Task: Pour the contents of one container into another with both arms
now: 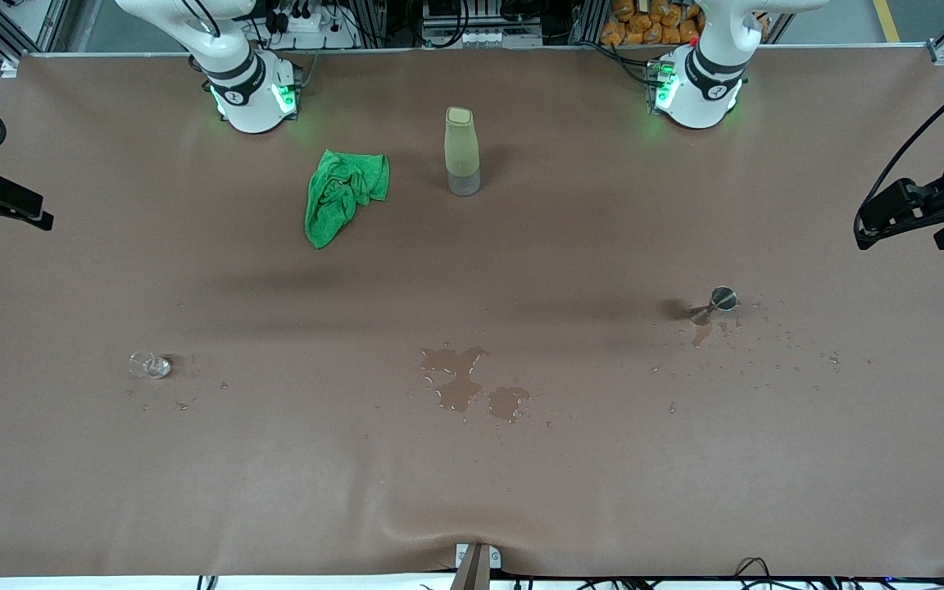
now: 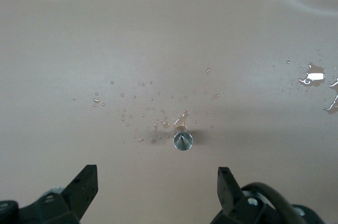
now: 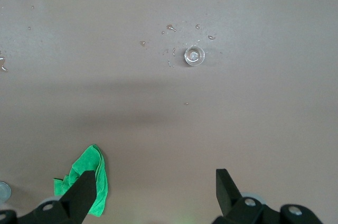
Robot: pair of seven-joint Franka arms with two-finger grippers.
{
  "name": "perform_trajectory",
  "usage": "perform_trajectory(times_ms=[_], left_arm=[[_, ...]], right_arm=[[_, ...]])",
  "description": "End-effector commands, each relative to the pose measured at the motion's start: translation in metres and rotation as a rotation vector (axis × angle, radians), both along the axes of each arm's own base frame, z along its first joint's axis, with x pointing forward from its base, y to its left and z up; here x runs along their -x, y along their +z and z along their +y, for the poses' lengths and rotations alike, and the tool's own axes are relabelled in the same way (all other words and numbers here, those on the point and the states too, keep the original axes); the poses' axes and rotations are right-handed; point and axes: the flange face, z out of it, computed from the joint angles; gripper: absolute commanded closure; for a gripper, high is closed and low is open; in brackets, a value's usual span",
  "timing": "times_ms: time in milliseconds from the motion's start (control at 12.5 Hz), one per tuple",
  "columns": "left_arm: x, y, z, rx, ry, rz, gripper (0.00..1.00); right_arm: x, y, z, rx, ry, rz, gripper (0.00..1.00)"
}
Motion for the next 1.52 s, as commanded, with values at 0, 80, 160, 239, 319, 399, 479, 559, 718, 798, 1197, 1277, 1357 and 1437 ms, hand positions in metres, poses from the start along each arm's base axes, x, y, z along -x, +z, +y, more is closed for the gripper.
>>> perform_trajectory(times_ms=[0, 80, 160, 239, 319, 399, 479, 559, 718, 798, 1197, 1277, 1357, 1437], left_arm=[[0.002, 0.005, 0.0, 0.011, 0.013, 0.002, 0.0], [0.002, 0.005, -0.001, 0.012, 0.013, 0.002, 0.0], [0.002, 0.005, -0.001, 0.011, 0.007, 0.002, 0.0], [0.001, 0.003, -0.001, 0.011, 0.008, 0.005, 0.0], [0.001, 0.003, -0.001, 0.009, 0.001, 0.005, 0.0], [0.001, 0.004, -0.001, 0.012, 0.003, 0.003, 0.0], [0.002, 0.005, -0.001, 0.012, 0.0, 0.002, 0.0], [0.002, 0.005, -0.002, 0.01, -0.001, 0.002, 0.0], [0.002, 0.006, -0.002, 0.009, -0.013, 0.0, 0.0], [0.003, 0.007, -0.003, 0.002, -0.051, -0.003, 0.0], [0.003, 0.007, 0.002, -0.068, -0.54, -0.012, 0.0], [0.003, 0.008, 0.005, -0.082, -0.651, -0.015, 0.0], [0.003, 0.009, 0.01, -0.091, -0.789, -0.022, 0.0], [0.003, 0.009, 0.012, -0.104, -0.91, -0.025, 0.0]], right_arm=[[0.001, 0.003, -0.002, 0.003, -0.002, -0.004, 0.0], [0.001, 0.003, -0.002, 0.003, -0.002, -0.004, 0.0], [0.002, 0.002, -0.002, 0.003, -0.002, -0.002, 0.0], [0.002, 0.002, -0.004, 0.003, -0.005, -0.002, 0.0], [0.002, 0.002, -0.003, 0.003, -0.003, -0.002, 0.0], [0.001, 0.001, -0.002, 0.003, 0.0, -0.001, 0.0], [0.001, 0.001, -0.003, 0.002, 0.004, -0.002, 0.0], [0.001, 0.001, -0.003, -0.001, 0.009, -0.003, 0.0], [0.0, -0.001, -0.002, -0.011, 0.012, 0.002, 0.0], [0.0, -0.002, -0.005, -0.018, 0.035, 0.001, 0.0], [0.0, -0.016, -0.057, -0.111, 0.141, -0.006, 0.0], [0.001, -0.02, -0.073, -0.118, 0.162, -0.007, 0.0], [0.002, -0.024, -0.089, -0.137, 0.193, -0.016, 0.0], [0.001, -0.03, -0.104, -0.163, 0.233, -0.033, 0.0]])
